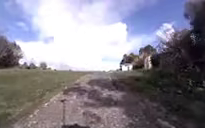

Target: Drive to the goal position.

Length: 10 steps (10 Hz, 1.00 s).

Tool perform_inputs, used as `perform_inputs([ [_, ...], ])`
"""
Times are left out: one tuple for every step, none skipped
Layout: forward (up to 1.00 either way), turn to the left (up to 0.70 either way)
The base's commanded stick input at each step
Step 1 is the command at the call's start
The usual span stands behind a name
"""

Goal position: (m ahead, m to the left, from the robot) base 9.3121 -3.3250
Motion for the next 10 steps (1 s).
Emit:
perform_inputs([
  [0.7,0.01],
  [0.7,0.01],
  [0.7,0.01],
  [0.7,0.01],
  [0.7,0.01],
  [0.7,0.01],
  [0.7,0.01],
  [0.7,0.01],
  [0.7,0.01],
  [0.7,0.01],
])
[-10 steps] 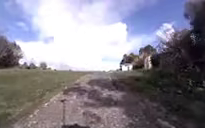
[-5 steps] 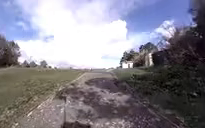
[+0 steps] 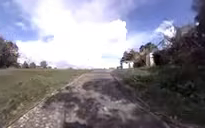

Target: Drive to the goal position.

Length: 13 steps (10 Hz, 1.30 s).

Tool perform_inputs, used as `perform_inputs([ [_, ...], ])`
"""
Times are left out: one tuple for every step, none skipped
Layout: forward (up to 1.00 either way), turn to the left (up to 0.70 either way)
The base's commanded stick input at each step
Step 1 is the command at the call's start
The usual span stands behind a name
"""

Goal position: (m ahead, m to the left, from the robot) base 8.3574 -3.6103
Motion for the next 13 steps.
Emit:
perform_inputs([
  [0.7,0.01],
  [0.7,0.03],
  [0.7,0.25],
  [0.7,0.26],
  [0.7,0.05],
  [0.7,0.01],
  [0.7,0.01],
  [0.7,0.01],
  [0.7,0.01],
  [0.7,0.01],
  [0.7,0.01],
  [0.7,0.01],
  [0.7,0.01],
])
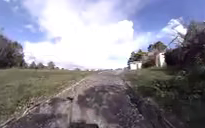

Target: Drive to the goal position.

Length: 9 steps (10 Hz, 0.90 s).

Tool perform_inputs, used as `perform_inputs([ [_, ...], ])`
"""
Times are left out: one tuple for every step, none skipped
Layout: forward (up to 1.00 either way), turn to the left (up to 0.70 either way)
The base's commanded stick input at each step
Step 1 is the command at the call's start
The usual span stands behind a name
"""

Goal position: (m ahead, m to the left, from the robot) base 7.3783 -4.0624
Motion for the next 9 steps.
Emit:
perform_inputs([
  [0.7,0.01],
  [0.7,0.01],
  [0.7,0.01],
  [0.7,0.01],
  [0.7,0.01],
  [0.7,0.01],
  [0.7,0.01],
  [0.7,0.01],
  [0.7,0.01],
])
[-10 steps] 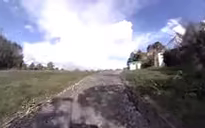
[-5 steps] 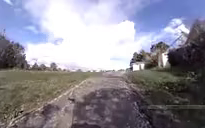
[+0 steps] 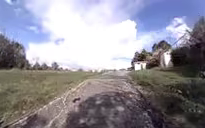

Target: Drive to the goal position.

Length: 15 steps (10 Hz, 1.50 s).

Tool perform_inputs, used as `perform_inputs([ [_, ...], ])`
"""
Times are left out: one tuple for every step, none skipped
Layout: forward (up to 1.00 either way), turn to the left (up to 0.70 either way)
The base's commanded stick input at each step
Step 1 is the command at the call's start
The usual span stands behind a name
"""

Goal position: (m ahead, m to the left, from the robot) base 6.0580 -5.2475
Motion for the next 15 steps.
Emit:
perform_inputs([
  [0.7,0.01],
  [0.7,0.01],
  [0.7,0.01],
  [0.7,0.01],
  [0.7,0.01],
  [0.7,0.01],
  [0.7,0.01],
  [0.7,0.01],
  [0.7,0.01],
  [0.7,0.01],
  [0.7,0.01],
  [0.7,0.01],
  [0.7,0.01],
  [0.7,0.01],
  [0.7,0.01],
])
